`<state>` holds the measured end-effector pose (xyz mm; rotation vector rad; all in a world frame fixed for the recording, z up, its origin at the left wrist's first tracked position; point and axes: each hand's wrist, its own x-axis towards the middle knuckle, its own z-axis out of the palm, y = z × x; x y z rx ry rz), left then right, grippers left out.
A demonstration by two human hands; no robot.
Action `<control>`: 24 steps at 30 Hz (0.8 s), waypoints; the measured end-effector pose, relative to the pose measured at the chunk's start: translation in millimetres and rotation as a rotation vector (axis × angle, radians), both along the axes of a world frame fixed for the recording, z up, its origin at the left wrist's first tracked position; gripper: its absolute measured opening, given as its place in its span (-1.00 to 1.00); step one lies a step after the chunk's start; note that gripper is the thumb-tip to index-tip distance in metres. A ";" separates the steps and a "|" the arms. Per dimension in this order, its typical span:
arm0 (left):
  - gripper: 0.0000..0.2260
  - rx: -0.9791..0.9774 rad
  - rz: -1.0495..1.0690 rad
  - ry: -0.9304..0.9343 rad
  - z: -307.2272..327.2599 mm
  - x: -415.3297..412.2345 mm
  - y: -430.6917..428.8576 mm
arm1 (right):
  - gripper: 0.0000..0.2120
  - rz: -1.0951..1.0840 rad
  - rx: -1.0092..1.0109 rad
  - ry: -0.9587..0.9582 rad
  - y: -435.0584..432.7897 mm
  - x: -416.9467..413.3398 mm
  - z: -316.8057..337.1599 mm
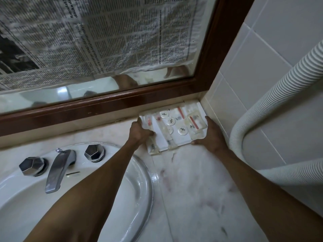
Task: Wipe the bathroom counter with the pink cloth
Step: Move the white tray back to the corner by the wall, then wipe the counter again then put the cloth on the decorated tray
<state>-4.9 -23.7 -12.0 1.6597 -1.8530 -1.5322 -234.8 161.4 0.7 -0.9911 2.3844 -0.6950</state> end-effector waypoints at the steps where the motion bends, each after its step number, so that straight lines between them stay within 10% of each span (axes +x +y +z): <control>1: -0.48 0.003 0.001 0.001 0.4 -1.3 -0.1 | 0.26 -0.001 0.001 0.003 -0.3 -0.2 -0.4; 15: -0.28 -0.007 -0.159 -0.153 17.9 -1.1 -4.3 | 0.25 -0.004 0.228 0.080 -12.5 10.1 9.9; 19: -0.40 -0.253 -0.209 -0.138 61.9 27.6 2.8 | 0.01 0.082 0.391 0.232 -42.7 52.4 46.9; 24: -0.58 -0.423 -0.206 -0.149 118.1 126.6 11.5 | -0.30 0.287 0.121 0.237 -101.0 146.6 112.9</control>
